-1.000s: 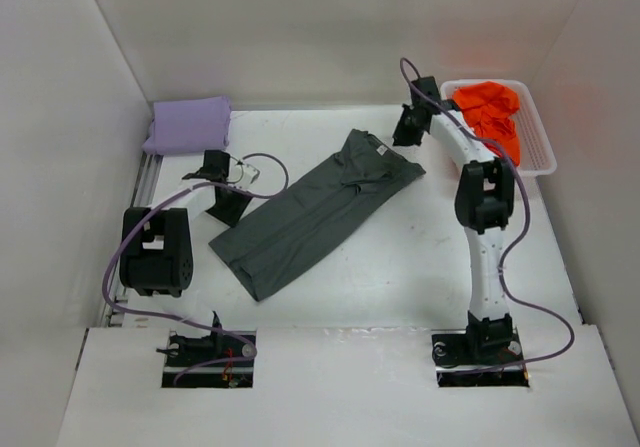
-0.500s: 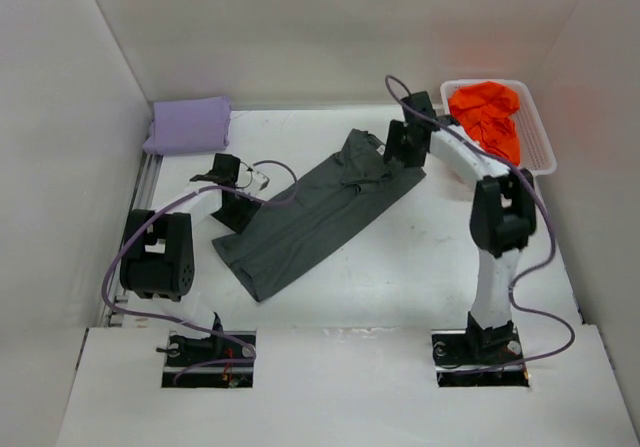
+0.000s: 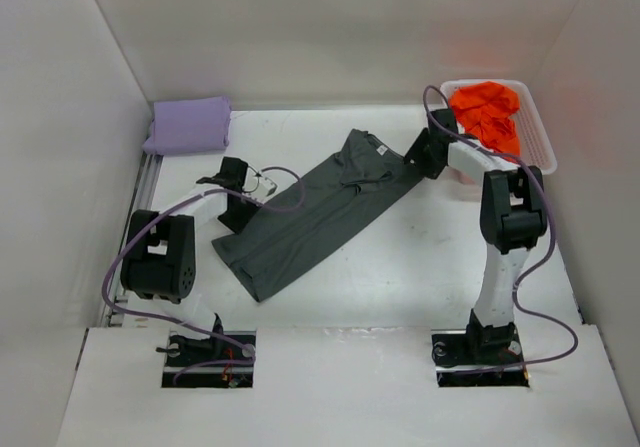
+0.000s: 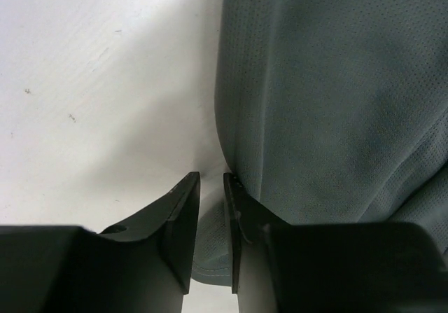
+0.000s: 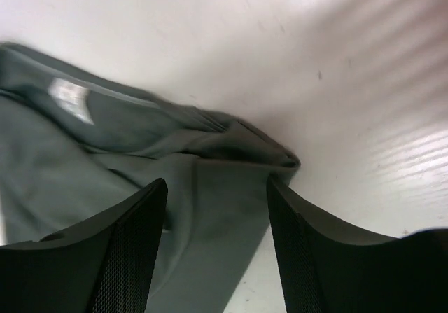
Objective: Fold and stack the t-shirts
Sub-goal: Rotate the tshirt 60 degrees
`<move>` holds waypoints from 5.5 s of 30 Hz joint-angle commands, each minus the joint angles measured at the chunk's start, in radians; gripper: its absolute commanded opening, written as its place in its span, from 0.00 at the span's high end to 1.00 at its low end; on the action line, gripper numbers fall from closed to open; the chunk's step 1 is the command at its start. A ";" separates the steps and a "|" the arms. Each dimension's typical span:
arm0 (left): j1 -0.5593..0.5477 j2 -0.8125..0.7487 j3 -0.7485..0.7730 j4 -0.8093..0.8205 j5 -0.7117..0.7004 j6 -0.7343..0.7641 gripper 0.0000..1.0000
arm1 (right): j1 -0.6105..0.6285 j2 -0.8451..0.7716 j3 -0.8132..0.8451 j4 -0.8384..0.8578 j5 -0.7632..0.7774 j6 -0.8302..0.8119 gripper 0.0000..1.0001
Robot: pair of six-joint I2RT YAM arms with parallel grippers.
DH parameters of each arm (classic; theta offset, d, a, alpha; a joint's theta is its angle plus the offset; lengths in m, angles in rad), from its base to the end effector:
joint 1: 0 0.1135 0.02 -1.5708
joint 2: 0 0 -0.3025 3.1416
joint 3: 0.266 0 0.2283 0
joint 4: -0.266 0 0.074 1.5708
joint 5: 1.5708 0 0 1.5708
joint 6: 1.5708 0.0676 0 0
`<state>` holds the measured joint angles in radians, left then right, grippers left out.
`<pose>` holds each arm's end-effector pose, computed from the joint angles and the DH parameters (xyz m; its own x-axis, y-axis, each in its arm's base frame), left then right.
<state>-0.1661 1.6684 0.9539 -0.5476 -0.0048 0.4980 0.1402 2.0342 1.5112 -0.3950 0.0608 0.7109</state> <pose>0.2942 -0.0490 0.1807 -0.7472 0.6096 -0.2647 0.5928 0.7914 0.1491 0.4580 0.0605 0.2137 -0.6632 0.5642 -0.4918 0.4353 0.8253 0.3598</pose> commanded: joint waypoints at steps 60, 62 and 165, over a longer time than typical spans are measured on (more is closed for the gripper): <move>-0.052 0.036 -0.178 -0.057 0.100 -0.013 0.83 | -0.027 -0.224 -0.254 0.128 -0.221 0.137 0.29; -0.052 0.034 -0.179 -0.055 0.098 -0.012 0.83 | -0.044 -0.187 -0.192 0.075 -0.188 0.121 0.29; -0.013 0.097 -0.190 -0.034 0.080 0.008 0.80 | -0.095 0.104 0.213 -0.378 -0.119 -0.361 0.34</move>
<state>-0.1894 1.6119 0.8738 -0.5270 0.0380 0.5152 0.0566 2.0926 1.6501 -0.7471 -0.0612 0.3637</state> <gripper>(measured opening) 0.197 0.654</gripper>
